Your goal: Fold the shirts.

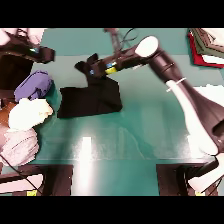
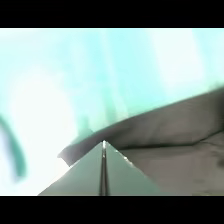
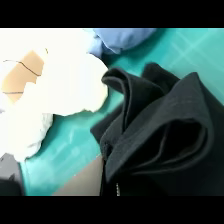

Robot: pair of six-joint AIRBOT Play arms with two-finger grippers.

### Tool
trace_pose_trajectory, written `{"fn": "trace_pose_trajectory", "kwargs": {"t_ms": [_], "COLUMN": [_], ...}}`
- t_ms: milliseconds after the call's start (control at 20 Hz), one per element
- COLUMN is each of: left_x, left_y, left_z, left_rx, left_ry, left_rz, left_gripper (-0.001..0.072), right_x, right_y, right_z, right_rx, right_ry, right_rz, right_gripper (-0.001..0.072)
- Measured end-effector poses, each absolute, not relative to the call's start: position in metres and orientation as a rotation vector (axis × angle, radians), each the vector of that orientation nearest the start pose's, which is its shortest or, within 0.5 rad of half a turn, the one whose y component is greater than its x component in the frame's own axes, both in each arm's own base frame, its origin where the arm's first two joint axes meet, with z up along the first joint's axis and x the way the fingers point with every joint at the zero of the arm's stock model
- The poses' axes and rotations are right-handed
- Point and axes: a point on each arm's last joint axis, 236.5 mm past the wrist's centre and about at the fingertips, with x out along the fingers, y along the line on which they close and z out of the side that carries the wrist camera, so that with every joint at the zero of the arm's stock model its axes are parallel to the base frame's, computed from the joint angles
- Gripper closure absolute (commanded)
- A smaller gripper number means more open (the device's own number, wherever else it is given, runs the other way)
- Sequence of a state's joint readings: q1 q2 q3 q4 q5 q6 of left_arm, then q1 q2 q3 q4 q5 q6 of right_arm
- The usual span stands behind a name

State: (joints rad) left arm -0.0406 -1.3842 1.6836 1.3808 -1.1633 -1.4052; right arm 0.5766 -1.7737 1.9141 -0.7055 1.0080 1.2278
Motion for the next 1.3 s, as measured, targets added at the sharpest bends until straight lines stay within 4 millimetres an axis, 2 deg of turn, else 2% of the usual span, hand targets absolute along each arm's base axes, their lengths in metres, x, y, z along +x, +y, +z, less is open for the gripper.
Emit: {"fn": "trace_pose_trajectory", "kwargs": {"t_ms": [50, 100, 150, 300, 400, 450, 550, 650, 750, 900, 950, 1000, 1050, 1150, 1200, 1300], "left_x": [0.477, 0.473, 0.47, 0.463, 0.459, 0.457, 0.454, 0.451, 0.451, 0.45, 0.45, 0.449, 0.45, 0.45, 0.45, 0.45], "left_y": [-0.051, -0.044, -0.039, -0.031, -0.029, -0.029, -0.028, -0.028, -0.029, -0.032, -0.033, -0.035, -0.036, -0.038, -0.038, -0.039], "left_z": [0.183, 0.19, 0.195, 0.2, 0.199, 0.199, 0.197, 0.195, 0.194, 0.194, 0.194, 0.194, 0.194, 0.194, 0.194, 0.195], "left_rx": [0.026, 0.027, 0.028, 0.028, 0.027, 0.027, 0.029, 0.032, 0.031, 0.021, 0.017, 0.012, 0.009, 0.005, 0.002, 0.0], "left_ry": [0.834, 0.826, 0.82, 0.824, 0.836, 0.843, 0.858, 0.869, 0.872, 0.874, 0.874, 0.874, 0.874, 0.873, 0.873, 0.871], "left_rz": [-0.219, -0.205, -0.196, -0.179, -0.177, -0.177, -0.179, -0.181, -0.186, -0.2, -0.204, -0.21, -0.213, -0.218, -0.219, -0.222], "left_gripper": [0.0684, 0.0684, 0.0683, 0.0683, 0.0683, 0.0684, 0.0683, 0.0683, 0.0684, 0.0683, 0.0684, 0.0683, 0.0683, 0.0683, 0.0683, 0.0683], "right_x": [0.403, 0.403, 0.401, 0.392, 0.39, 0.394, 0.406, 0.422, 0.439, 0.452, 0.454, 0.453, 0.448, 0.442, 0.437, 0.429], "right_y": [0.46, 0.478, 0.496, 0.538, 0.546, 0.542, 0.52, 0.482, 0.432, 0.35, 0.325, 0.306, 0.29, 0.273, 0.268, 0.271], "right_z": [0.146, 0.137, 0.13, 0.123, 0.126, 0.126, 0.129, 0.121, 0.103, 0.058, 0.044, 0.03, 0.016, -0.003, -0.013, -0.027], "right_rx": [0.22, 0.216, 0.216, 0.207, 0.206, 0.204, 0.205, 0.194, 0.187, 0.202, 0.224, 0.244, 0.271, 0.333, 0.358, 0.415], "right_ry": [0.816, 0.79, 0.764, 0.701, 0.675, 0.67, 0.68, 0.733, 0.826, 1.021, 1.077, 1.129, 1.186, 1.25, 1.281, 1.323], "right_rz": [1.149, 1.15, 1.154, 1.184, 1.189, 1.178, 1.149, 1.1, 1.017, 0.875, 0.829, 0.791, 0.76, 0.719, 0.702, 0.693], "right_gripper": [0.0346, 0.0214, 0.0189, 0.0186, 0.0187, 0.0188, 0.0191, 0.0191, 0.0191, 0.0189, 0.0175, 0.004, 0.0001, 0.0002, 0.0003, 0.0005]}}
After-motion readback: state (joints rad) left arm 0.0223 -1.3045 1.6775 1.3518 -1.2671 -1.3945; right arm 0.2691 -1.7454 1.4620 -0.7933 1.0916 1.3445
